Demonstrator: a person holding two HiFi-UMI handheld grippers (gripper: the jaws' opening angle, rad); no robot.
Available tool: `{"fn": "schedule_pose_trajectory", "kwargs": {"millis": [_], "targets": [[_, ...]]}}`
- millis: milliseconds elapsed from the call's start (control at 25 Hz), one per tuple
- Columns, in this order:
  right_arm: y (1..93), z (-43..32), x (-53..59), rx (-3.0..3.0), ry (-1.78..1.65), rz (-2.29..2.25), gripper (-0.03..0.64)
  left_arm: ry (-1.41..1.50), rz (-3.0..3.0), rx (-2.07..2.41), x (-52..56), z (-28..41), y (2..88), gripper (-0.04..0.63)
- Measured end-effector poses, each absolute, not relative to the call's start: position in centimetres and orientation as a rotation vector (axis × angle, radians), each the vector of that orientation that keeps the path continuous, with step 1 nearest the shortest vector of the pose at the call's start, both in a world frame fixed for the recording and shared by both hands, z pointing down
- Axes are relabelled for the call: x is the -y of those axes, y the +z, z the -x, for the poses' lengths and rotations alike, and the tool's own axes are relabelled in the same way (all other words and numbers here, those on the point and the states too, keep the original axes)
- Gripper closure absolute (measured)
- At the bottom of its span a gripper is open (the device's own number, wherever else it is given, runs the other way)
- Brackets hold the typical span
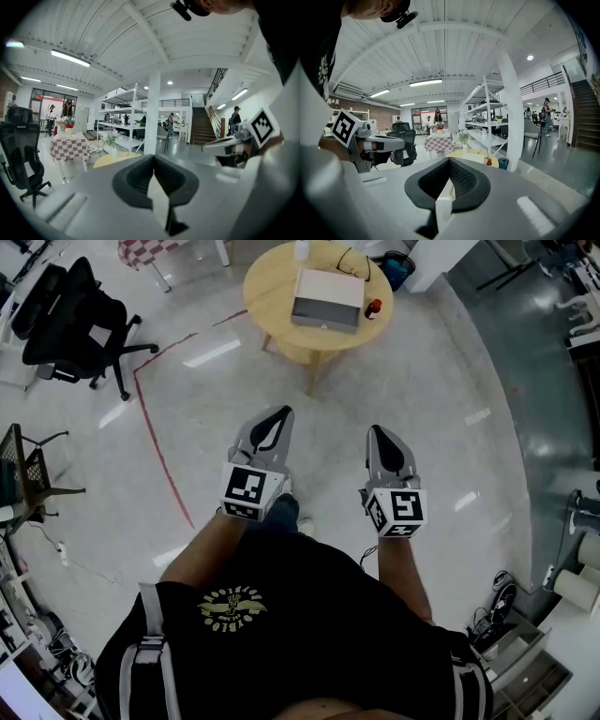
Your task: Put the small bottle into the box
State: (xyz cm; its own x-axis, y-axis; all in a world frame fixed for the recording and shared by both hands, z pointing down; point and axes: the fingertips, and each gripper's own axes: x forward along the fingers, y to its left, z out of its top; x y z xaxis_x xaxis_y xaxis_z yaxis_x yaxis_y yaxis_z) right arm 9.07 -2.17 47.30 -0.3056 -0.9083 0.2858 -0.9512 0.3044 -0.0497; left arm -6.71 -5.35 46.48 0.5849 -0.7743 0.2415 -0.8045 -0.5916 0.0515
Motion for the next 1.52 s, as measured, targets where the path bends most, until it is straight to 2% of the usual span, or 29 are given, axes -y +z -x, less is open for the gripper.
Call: {"fn": "schedule_pose_trajectory", "kwargs": {"millis": [1000, 1520], "targets": [[46.9, -10.6, 1.5, 2.351, 0.322, -1.721, 0.609, 0.278, -2.677, 1.310, 4.7, 4.9, 45.8, 0.595], [44.4, -7.5, 7.0, 2.343, 0.291, -1.761, 0.609, 0.242, -2.701, 1.278, 10.6, 8.3, 44.1, 0.595]]}}
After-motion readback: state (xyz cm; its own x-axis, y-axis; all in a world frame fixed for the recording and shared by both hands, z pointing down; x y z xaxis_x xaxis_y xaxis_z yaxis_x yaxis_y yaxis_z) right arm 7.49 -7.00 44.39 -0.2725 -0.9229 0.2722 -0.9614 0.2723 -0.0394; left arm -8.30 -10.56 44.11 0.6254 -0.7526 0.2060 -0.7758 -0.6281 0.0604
